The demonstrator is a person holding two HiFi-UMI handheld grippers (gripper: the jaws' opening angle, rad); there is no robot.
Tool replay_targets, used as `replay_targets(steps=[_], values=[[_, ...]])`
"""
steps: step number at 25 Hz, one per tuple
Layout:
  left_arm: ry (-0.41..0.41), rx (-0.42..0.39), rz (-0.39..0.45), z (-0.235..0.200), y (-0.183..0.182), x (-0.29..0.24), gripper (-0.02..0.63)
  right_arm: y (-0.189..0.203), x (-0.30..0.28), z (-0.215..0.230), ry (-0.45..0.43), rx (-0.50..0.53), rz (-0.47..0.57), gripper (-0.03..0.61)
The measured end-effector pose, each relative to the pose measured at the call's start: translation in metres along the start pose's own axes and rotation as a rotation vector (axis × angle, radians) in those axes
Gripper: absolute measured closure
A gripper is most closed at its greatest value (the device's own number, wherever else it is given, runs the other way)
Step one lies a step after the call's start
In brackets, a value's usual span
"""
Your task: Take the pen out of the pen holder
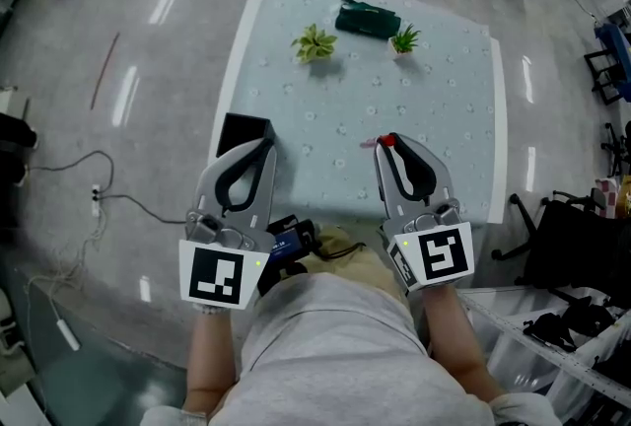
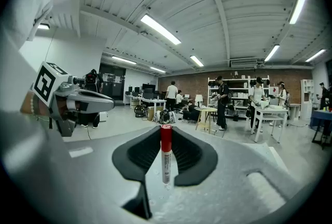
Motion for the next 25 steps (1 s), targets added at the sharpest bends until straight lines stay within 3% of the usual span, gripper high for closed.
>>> replay_targets(steps=[25], values=[[-0.022, 0.012, -0.003, -0.0014, 0.0027, -0.0001, 0.601, -0.0034, -0.0063, -0.0016, -0.035, 0.014, 0.002, 0.515]])
Point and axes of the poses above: the fingertips, and each gripper's own axes: x backward along the fingers, z to its right, y out of its underside, the point moved 7 cm from there along x, backward along the fingers, and after that the axes turned 8 degrees about x, right-handed, at the moved point
